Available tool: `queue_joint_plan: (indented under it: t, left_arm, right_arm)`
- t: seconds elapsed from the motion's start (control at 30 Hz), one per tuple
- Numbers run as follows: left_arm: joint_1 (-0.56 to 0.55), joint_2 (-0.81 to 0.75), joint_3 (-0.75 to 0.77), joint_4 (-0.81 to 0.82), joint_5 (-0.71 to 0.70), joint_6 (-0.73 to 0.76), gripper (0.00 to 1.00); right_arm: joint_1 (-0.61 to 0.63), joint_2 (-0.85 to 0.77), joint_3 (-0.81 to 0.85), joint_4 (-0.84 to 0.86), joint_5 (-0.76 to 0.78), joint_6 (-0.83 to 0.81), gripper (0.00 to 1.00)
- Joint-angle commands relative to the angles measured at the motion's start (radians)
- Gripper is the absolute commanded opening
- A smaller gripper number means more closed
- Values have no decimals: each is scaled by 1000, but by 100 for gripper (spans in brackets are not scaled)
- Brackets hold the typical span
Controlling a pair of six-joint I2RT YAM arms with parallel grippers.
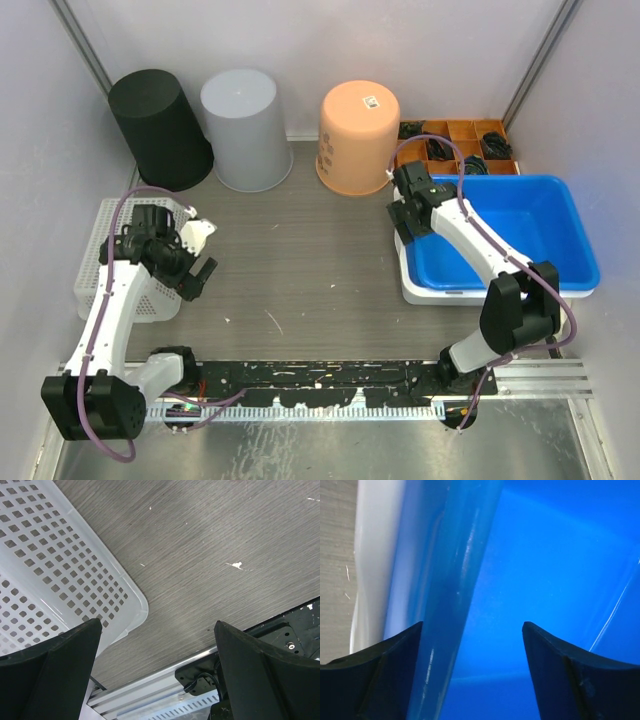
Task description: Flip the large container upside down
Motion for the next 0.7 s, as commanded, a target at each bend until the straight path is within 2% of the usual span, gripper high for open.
queue_joint_plan:
  t: [0.0, 0.07, 0.1, 0.17, 0.2, 0.33, 0.43, 0.53, 0.67]
  left_arm:
    - [5, -30, -17, 37, -4, 17, 99]
    - [6, -27, -20, 41, 4, 9, 99]
    - [6, -26, -22, 43, 7, 7, 99]
    - [7, -18, -20, 45, 7, 5, 99]
    - [5, -15, -17, 46, 4, 5, 99]
    - [6, -4, 2, 32, -4, 8, 98]
    - [6, 3, 25, 16, -13, 12, 98]
    - [6, 19, 58, -6, -18, 16, 99]
    - [6, 46, 114, -35, -17, 3, 98]
  right_arm:
    - [6, 39, -117, 104, 53, -30, 78]
    - [6, 59, -139, 121, 49, -32, 63]
    - [6, 67, -138, 122, 38, -32, 50]
    - [6, 72, -120, 111, -3, -32, 7]
    - [6, 73, -105, 93, -31, -36, 2]
    - [3, 36, 3, -22, -143, -84, 1]
    - [-24, -36, 151, -168, -228, -149, 1]
    - [-86, -94, 373, -315, -427, -210, 1]
    - [-179, -81, 662, -513, -729, -266, 1]
